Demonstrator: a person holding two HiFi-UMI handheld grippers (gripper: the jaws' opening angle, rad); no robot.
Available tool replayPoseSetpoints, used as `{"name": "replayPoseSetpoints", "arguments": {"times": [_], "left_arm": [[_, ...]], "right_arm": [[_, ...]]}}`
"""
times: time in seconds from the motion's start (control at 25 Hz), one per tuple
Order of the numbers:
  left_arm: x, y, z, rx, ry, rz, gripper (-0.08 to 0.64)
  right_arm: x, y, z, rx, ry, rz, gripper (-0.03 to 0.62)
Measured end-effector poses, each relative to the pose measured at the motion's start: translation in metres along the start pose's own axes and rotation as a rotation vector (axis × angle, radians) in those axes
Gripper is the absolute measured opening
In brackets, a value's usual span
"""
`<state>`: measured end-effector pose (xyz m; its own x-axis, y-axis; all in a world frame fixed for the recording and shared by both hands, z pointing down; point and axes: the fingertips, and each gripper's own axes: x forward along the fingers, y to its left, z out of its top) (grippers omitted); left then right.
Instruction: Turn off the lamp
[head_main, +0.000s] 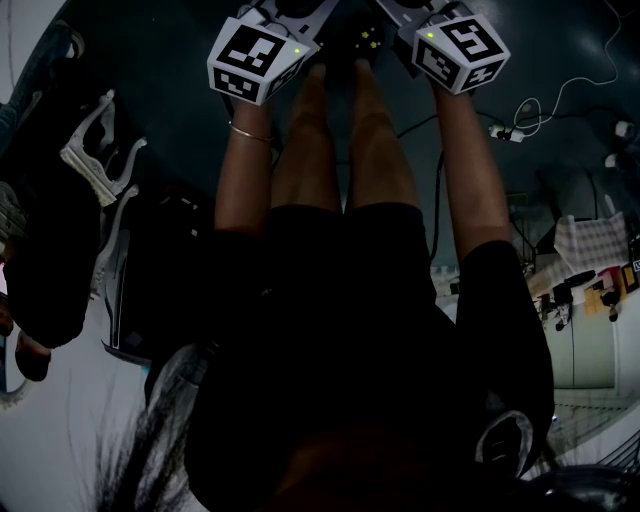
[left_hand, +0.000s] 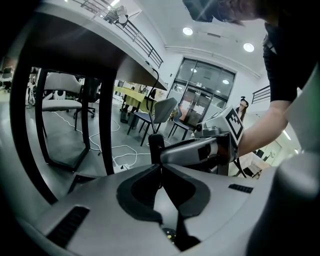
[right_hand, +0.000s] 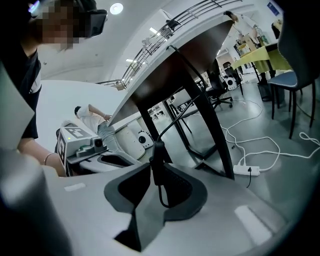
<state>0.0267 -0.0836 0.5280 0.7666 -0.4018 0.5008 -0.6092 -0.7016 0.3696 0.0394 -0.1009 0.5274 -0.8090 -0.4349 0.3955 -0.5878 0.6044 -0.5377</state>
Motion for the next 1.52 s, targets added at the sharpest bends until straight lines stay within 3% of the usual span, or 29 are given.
{"name": "replayPoseSetpoints", "arguments": {"times": [0.64, 0.88, 1.52], "left_arm": [[0.001, 0.0, -0.002, -0.006, -0.005, 0.0, 0.018], [0.003, -0.006, 0.0, 0.022, -0.016, -0.035, 0.018], [0.003, -0.005, 0.002, 0.016, -0.025, -0.019, 0.018]], "right_arm": [[0.001, -0.008, -0.016, 0.005, 0.023, -0.022, 0.08], [0.001, -0.01, -0.019, -0.004, 0.038, -0.036, 0.08], [-0.001, -0.014, -0.018, 0.011, 0.027, -0.059, 0.092]]}}
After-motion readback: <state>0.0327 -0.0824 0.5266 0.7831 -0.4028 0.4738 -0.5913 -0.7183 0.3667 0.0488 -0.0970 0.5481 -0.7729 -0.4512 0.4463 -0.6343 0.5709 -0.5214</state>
